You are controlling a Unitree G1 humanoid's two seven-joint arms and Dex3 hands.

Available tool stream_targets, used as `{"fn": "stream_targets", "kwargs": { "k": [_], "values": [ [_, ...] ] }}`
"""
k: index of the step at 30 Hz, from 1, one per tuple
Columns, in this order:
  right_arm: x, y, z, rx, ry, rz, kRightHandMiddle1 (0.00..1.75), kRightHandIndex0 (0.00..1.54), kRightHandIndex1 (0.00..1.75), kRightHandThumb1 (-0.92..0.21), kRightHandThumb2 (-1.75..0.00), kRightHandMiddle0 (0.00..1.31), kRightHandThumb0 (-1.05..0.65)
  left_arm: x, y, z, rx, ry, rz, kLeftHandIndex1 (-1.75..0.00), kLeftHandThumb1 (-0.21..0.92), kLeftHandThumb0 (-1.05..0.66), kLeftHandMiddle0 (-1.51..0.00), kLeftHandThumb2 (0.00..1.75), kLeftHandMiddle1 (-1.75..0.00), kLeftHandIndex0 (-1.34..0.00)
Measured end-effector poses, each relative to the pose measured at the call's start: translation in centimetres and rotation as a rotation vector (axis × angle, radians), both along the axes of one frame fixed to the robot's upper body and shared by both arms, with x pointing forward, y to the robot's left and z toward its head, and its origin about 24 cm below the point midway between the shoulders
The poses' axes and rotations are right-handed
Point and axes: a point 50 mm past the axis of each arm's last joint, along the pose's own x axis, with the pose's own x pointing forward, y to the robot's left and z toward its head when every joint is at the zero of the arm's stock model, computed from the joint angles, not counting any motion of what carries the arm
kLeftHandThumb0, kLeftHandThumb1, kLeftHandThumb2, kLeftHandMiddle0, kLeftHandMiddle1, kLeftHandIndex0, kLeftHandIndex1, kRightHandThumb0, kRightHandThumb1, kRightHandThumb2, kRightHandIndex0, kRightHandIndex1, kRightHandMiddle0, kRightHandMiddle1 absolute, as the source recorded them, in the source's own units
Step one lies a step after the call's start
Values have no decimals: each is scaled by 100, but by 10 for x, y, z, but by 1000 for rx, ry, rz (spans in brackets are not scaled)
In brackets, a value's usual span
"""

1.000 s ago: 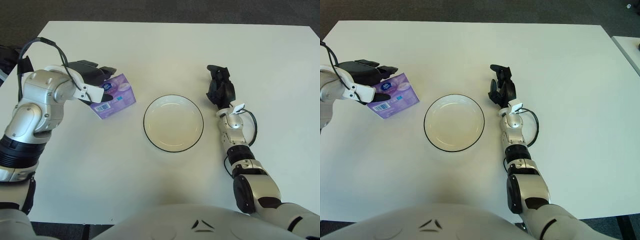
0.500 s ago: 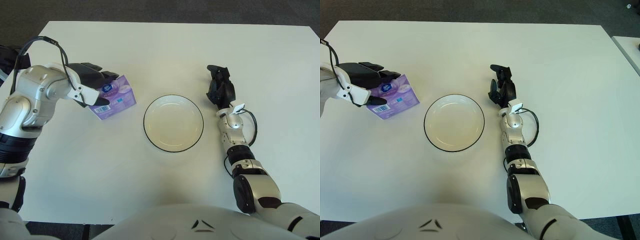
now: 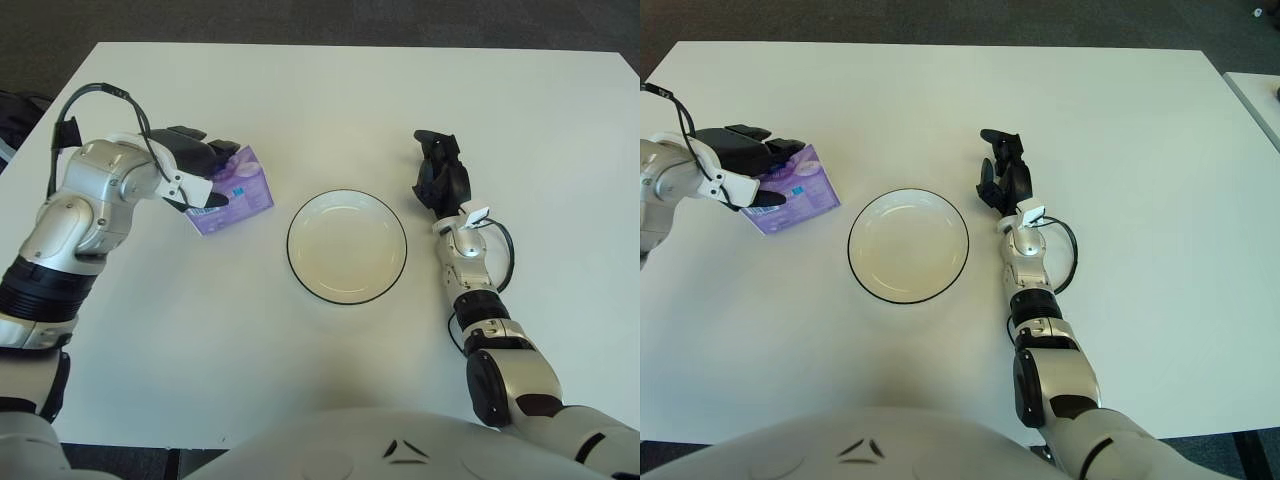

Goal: Put the tissue paper into the plate.

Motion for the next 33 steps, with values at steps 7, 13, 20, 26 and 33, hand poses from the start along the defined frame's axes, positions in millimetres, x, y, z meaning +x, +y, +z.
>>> {"fn": "stream_targets", "kwargs": {
  "k": [7, 13, 20, 26, 33],
  "values": [
    [0, 0, 0, 0, 0, -2, 109, 32, 21, -92, -77, 0, -62, 3, -5, -3, -6, -67, 53, 0, 92, -105, -7, 88, -9, 0],
    [0, 0, 0, 0, 0, -4, 109, 32, 22, -92, -77, 0, -62, 5, -11, -7, -11, -107, 63, 0, 92, -105, -9, 93, -10, 0],
    [0, 0, 0, 0, 0, -4, 110, 33, 22, -92, -78, 0, -63, 9, -15, -14, -36, -153, 87, 0, 92, -105, -7, 92, -9, 0],
    [0, 0, 0, 1, 0, -7, 111, 33, 23, -92, -77, 1, -61, 11, -15, -18, -57, -171, 104, 0, 92, -105, -9, 90, -9, 0],
    [0, 0, 0, 2, 0, -9, 111, 33, 23, -92, -77, 1, -60, 13, -15, -20, -78, -183, 119, 0, 92, -105, -12, 87, -11, 0]
  ]
}}
